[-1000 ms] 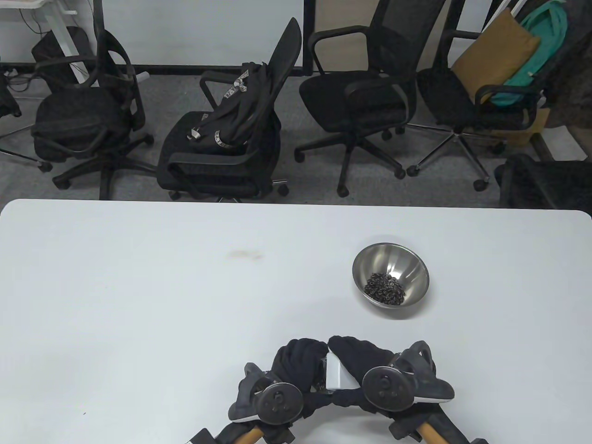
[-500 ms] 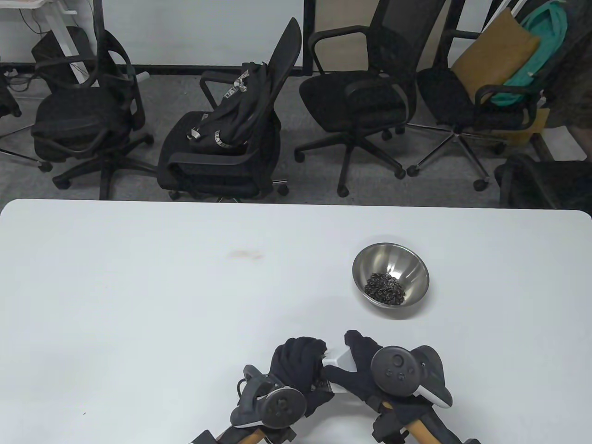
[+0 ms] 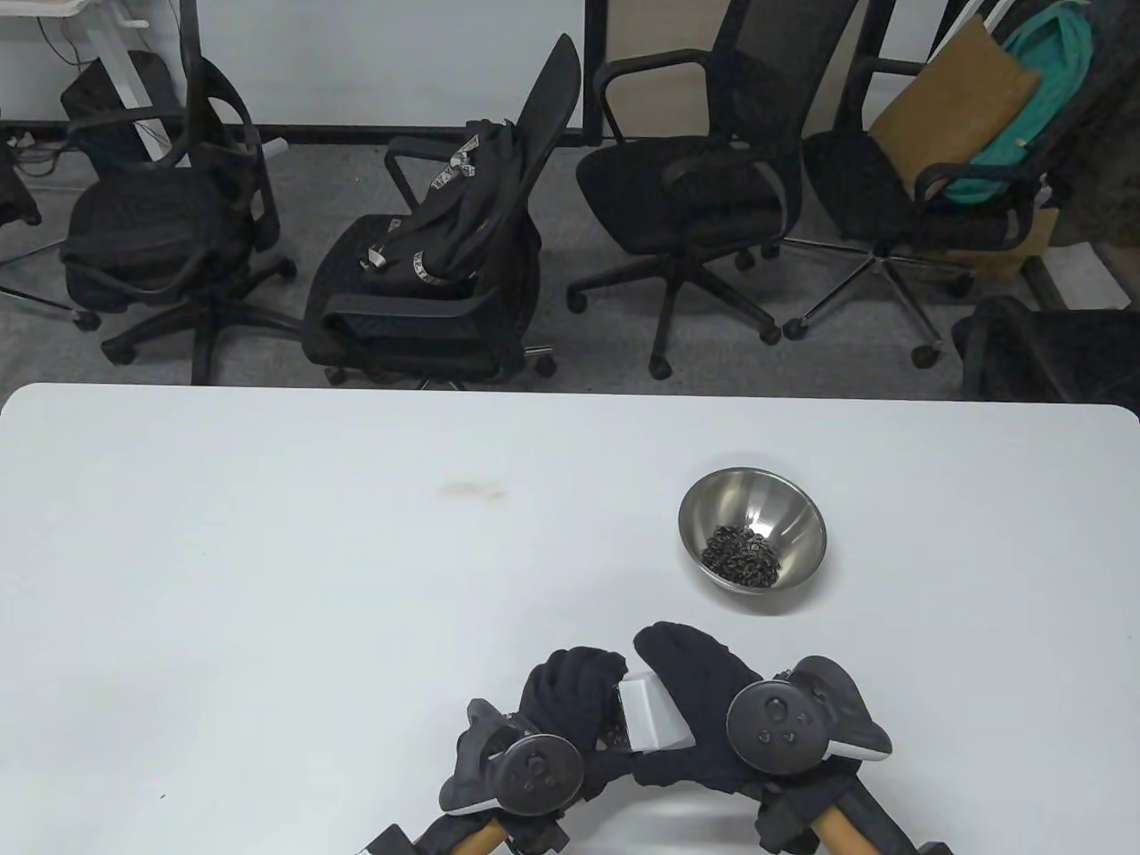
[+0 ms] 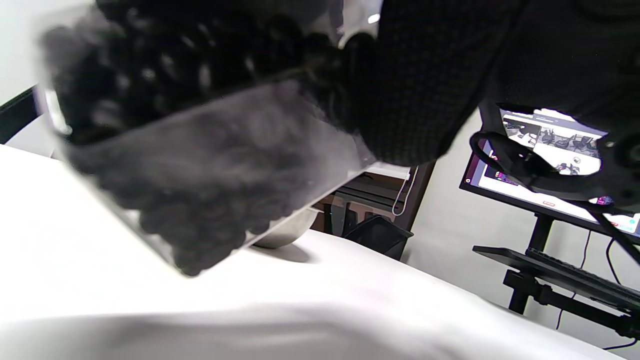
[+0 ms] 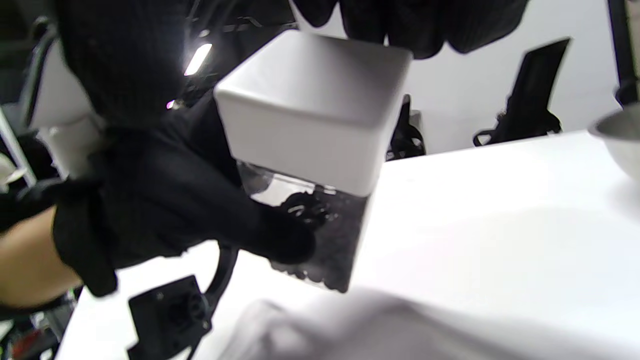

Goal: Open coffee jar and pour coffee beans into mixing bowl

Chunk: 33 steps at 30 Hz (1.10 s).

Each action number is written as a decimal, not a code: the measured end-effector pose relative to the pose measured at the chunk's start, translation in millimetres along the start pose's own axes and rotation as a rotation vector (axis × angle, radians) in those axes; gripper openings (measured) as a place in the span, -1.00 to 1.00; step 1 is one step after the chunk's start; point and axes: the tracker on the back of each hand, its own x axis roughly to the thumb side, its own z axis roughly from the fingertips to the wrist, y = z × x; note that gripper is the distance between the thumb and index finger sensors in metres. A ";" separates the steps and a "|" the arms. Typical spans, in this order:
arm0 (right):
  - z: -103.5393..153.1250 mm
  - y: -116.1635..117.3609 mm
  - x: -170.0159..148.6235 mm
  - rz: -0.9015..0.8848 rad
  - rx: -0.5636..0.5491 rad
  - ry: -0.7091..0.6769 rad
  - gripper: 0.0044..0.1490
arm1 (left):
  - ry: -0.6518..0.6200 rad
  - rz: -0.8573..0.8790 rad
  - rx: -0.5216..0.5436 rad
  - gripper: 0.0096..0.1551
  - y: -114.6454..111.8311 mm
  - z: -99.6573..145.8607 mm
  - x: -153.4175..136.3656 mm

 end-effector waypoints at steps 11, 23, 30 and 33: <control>-2.6 6.5 5.3 0.152 -0.008 0.002 0.23 | -0.029 -0.010 0.003 0.18 -0.3 0.1 2.5; -1.2 5.0 -0.9 0.052 -0.114 0.170 0.20 | -0.025 -0.056 0.030 0.18 0.4 1.0 6.0; -1.1 8.4 -8.5 -0.079 -0.154 0.285 0.18 | -0.025 -0.126 0.048 0.17 -0.1 1.7 11.5; -0.8 10.7 -10.5 -0.125 -0.177 0.319 0.17 | -0.027 -0.176 0.048 0.15 1.2 1.8 14.6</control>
